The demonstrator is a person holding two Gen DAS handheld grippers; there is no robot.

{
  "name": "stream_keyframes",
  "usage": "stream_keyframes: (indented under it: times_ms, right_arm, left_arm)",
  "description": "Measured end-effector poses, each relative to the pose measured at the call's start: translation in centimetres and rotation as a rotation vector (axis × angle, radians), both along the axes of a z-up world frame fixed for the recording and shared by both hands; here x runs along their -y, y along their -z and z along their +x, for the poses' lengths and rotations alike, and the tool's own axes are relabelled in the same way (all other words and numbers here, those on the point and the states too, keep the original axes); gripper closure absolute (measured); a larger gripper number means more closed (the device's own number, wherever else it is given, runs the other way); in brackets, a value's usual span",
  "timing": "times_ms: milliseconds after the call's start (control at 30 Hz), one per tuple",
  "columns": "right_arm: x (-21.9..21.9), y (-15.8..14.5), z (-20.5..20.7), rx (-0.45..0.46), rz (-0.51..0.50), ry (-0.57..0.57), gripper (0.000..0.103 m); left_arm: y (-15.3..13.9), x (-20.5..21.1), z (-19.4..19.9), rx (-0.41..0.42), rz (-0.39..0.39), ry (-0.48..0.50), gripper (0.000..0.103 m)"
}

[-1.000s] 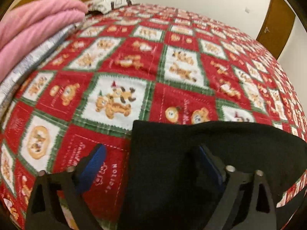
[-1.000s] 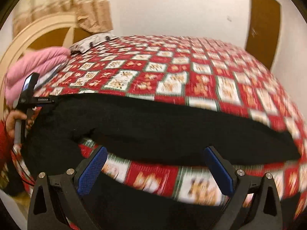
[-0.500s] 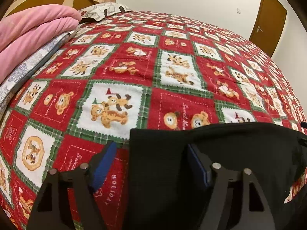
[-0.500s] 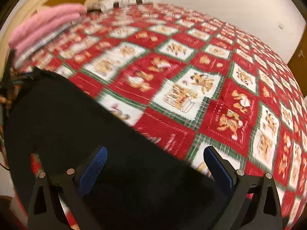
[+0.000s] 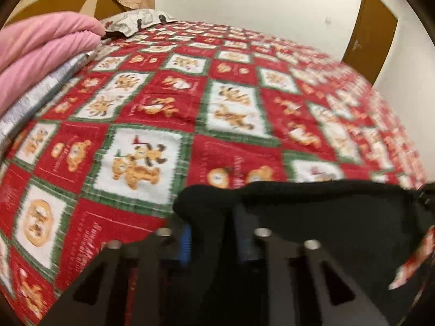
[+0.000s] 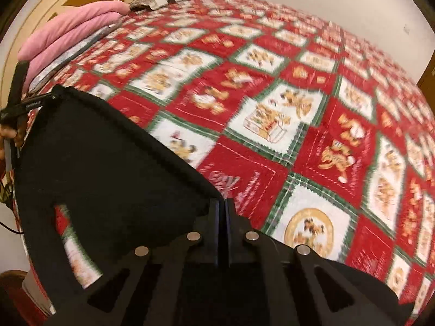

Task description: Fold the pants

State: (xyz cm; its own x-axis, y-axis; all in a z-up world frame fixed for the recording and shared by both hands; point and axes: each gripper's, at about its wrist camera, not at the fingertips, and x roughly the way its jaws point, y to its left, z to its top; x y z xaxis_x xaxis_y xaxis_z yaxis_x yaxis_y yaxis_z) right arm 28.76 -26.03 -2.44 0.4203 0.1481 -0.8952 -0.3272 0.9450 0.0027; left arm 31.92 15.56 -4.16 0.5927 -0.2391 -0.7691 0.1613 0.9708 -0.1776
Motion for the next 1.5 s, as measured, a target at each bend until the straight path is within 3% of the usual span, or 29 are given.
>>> stream_keyframes:
  times_ms: [233, 400, 567, 767, 867, 967, 1033, 1100, 1167, 1267, 1300, 1400, 1500]
  right_arm:
    - [-0.5, -7.9, -7.9, 0.180, 0.087, 0.055, 0.099]
    - [-2.1, -10.2, -15.5, 0.252, 0.114, 0.030, 0.099]
    - [-4.2, -8.5, -22.1, 0.255, 0.089, 0.007, 0.099]
    - [-5.9, -2.8, -27.1, 0.191, 0.031, 0.011, 0.099]
    - [-6.7, 0.2, -28.3, 0.168, -0.009, 0.011, 0.099]
    - [-7.6, 2.6, -29.1, 0.174, -0.081, 0.003, 0.099]
    - [-8.2, 3.5, -29.4, 0.186, -0.110, 0.007, 0.096]
    - [-8.7, 3.9, -29.9, 0.217, -0.140, 0.013, 0.094]
    - [-9.0, 4.1, -30.3, 0.218, -0.153, 0.002, 0.084]
    - [-9.3, 4.2, -31.1, 0.189, -0.158, -0.025, 0.070]
    - [-9.5, 4.2, -31.4, 0.170, -0.151, -0.034, 0.065]
    - [-9.9, 3.8, -31.8, 0.123, -0.122, -0.072, 0.063]
    - [-10.5, 1.6, -31.8, 0.167, -0.044, -0.086, 0.063]
  left_arm:
    - [-5.6, -0.7, -4.9, 0.196, -0.044, 0.004, 0.081]
    - [-8.4, -1.9, -10.1, 0.318, -0.068, 0.019, 0.081]
    - [-7.7, -3.8, -15.4, 0.380, -0.097, 0.020, 0.081]
    - [-4.2, -4.6, -20.5, 0.386, -0.047, 0.039, 0.078]
    - [-1.8, -4.6, -21.5, 0.362, 0.007, 0.039, 0.070]
    - [0.1, -4.7, -22.1, 0.358, 0.055, 0.018, 0.052]
    - [1.0, -5.4, -22.1, 0.337, 0.068, -0.033, 0.022]
    - [1.6, -6.7, -22.4, 0.323, 0.048, -0.084, 0.009]
    - [1.8, -7.9, -23.1, 0.305, 0.014, -0.092, 0.004]
    - [2.0, -8.9, -24.7, 0.286, 0.028, -0.086, 0.000]
    - [2.1, -9.0, -25.4, 0.280, 0.055, -0.068, 0.000]
    - [2.5, -8.3, -26.3, 0.264, 0.173, -0.017, 0.000]
    - [2.4, -7.3, -26.5, 0.256, 0.268, 0.015, 0.000]
